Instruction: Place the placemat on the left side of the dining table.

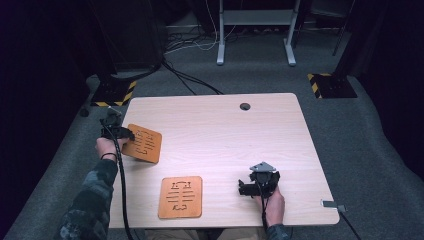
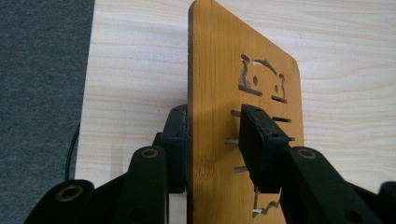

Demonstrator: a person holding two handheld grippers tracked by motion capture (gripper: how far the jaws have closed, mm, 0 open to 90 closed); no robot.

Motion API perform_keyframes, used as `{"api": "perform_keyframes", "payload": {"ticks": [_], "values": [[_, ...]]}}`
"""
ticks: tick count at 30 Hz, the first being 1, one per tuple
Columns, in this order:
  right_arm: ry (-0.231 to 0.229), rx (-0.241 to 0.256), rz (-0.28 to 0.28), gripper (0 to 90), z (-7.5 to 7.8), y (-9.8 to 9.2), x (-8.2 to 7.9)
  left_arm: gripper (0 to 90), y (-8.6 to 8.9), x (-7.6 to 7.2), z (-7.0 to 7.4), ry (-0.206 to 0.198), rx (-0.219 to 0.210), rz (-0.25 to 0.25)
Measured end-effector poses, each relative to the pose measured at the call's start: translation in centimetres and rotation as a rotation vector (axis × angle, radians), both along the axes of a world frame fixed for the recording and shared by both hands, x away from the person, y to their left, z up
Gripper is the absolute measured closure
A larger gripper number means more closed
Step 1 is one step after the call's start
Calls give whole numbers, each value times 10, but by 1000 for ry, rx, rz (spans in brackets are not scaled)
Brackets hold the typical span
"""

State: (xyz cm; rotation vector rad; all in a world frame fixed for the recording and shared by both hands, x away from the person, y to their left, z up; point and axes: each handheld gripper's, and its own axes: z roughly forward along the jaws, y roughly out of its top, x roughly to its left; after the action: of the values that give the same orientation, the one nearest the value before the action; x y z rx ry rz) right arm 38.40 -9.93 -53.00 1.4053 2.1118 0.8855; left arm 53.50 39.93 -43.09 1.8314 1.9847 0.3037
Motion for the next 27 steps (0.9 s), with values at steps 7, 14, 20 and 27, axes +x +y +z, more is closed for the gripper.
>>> {"api": "perform_keyframes", "payload": {"ticks": [7, 14, 20, 27], "values": [[2, 3, 2, 0, 0, 0, 0, 631, 2, 0, -2, 5, 0, -9], [1, 3, 1, 0, 0, 0, 0, 622, 4, 1, -7, 20, -11, 2], [2, 3, 0, 0, 0, 0, 0, 618, 7, 2, -9, 22, -14, -1], [2, 3, 1, 0, 0, 0, 0, 614, 9, 2, -12, 25, -16, -9]]}}
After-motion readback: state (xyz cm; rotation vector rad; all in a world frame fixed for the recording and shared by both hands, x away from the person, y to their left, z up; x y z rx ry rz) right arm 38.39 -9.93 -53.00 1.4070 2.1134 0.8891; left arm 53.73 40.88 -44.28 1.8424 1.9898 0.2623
